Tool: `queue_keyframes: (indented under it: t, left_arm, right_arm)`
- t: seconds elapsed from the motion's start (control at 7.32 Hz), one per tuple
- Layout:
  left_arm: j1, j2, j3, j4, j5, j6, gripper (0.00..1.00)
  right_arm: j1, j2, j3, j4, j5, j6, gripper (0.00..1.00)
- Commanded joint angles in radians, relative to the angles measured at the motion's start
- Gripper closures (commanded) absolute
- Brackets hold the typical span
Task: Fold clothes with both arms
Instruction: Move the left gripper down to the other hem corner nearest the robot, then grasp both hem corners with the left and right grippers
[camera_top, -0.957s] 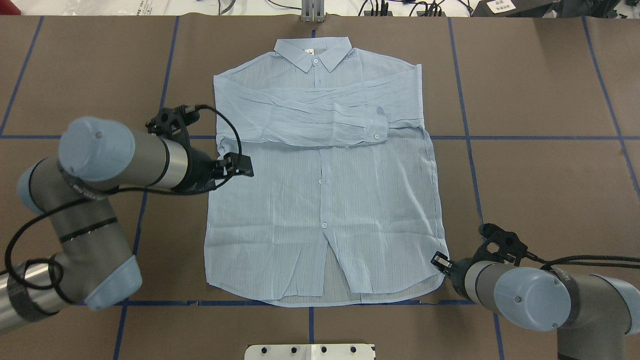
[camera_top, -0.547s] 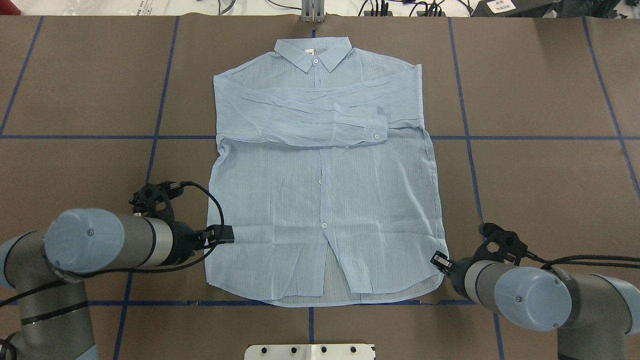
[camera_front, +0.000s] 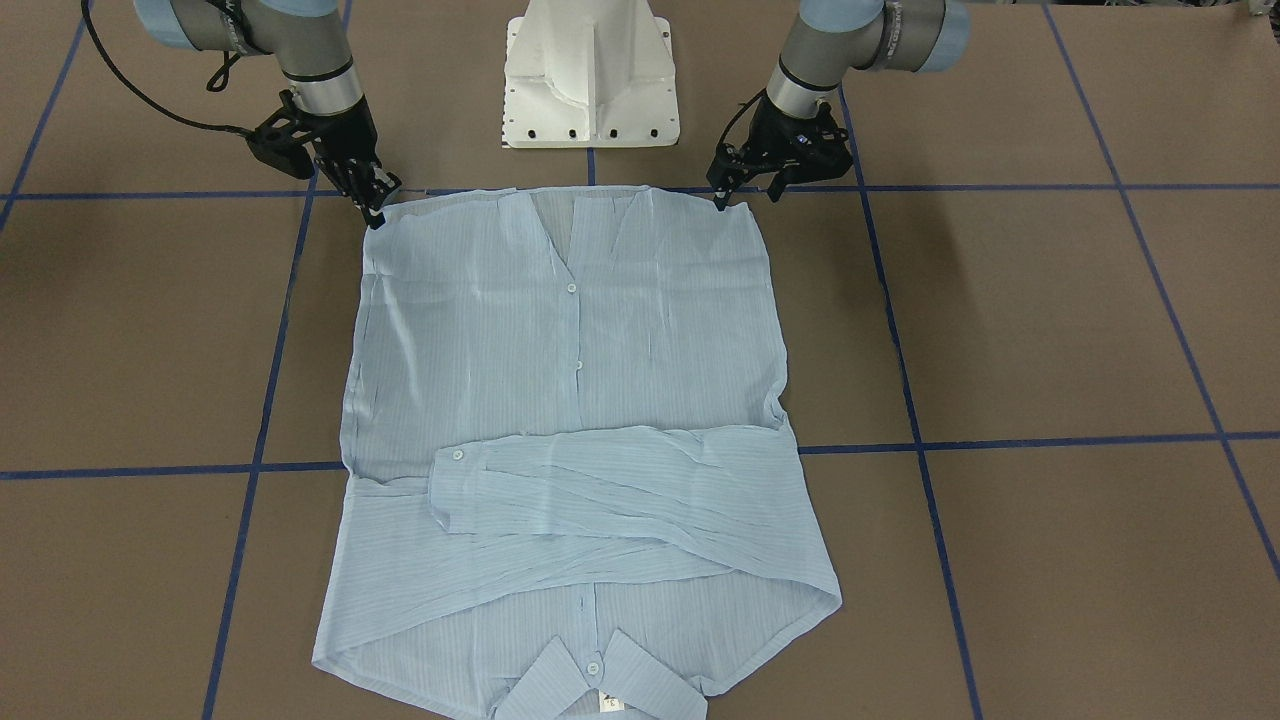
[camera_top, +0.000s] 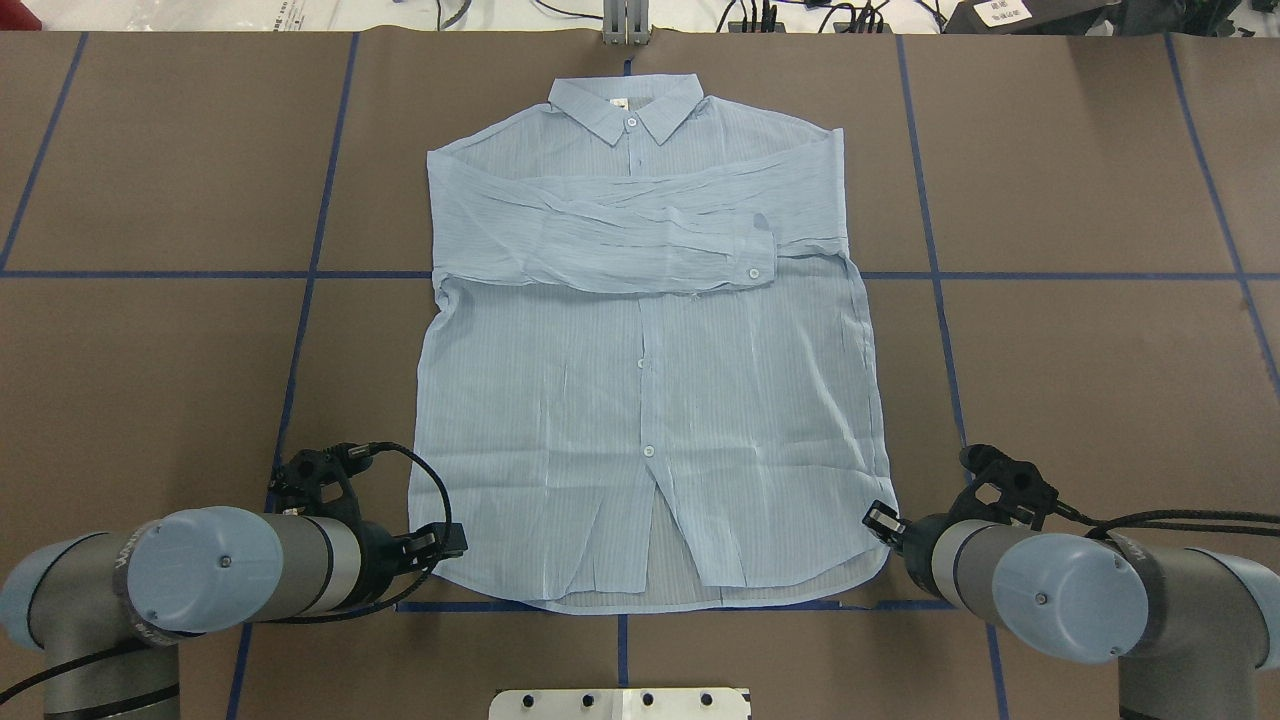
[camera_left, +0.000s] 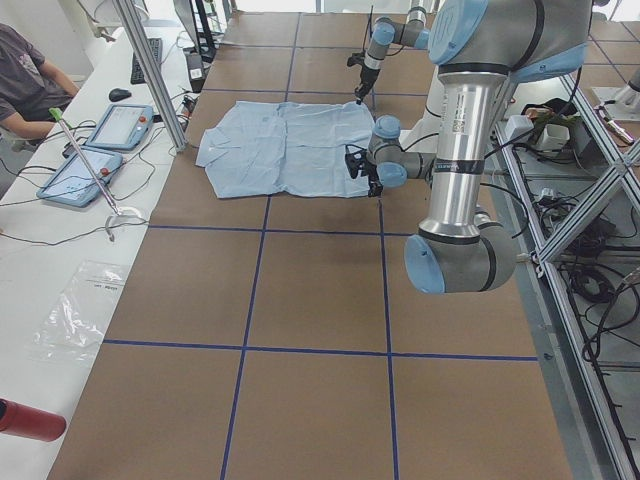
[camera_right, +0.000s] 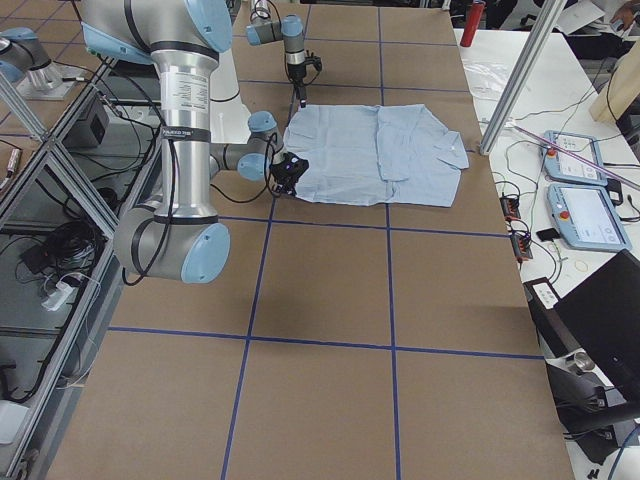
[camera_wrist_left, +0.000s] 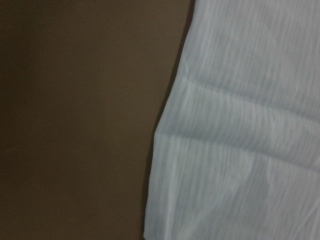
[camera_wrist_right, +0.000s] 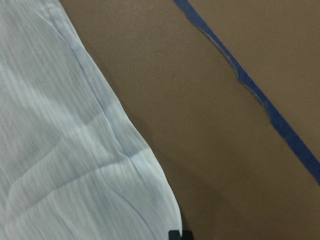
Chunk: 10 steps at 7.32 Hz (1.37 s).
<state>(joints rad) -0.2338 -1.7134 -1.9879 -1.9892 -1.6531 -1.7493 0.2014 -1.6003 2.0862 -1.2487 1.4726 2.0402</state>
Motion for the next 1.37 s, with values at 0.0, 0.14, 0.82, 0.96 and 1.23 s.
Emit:
queue_keyframes:
  t: [0.0, 0.14, 0.82, 0.96, 1.23]
  left_arm:
    - [0.011, -0.003, 0.008, 0.013, 0.001, -0.004, 0.17]
    - [0.019, -0.005, 0.014, 0.013, 0.001, -0.004, 0.19]
    - [0.021, -0.009, 0.018, 0.013, 0.001, -0.006, 0.41]
    - [0.021, -0.009, 0.012, 0.02, 0.003, -0.004, 0.41]
    - [0.018, -0.011, 0.009, 0.061, 0.007, -0.003, 0.41]
  right_arm:
    - [0.003, -0.004, 0.0, 0.0, 0.0, 0.0, 1.0]
    - [0.003, -0.003, 0.002, 0.0, 0.0, 0.0, 1.0]
    - [0.01, -0.006, 0.008, 0.0, 0.0, 0.0, 1.0]
    - [0.012, -0.006, 0.009, 0.0, 0.0, 0.0, 1.0]
    - [0.01, -0.006, 0.011, 0.0, 0.0, 0.0, 1.0]
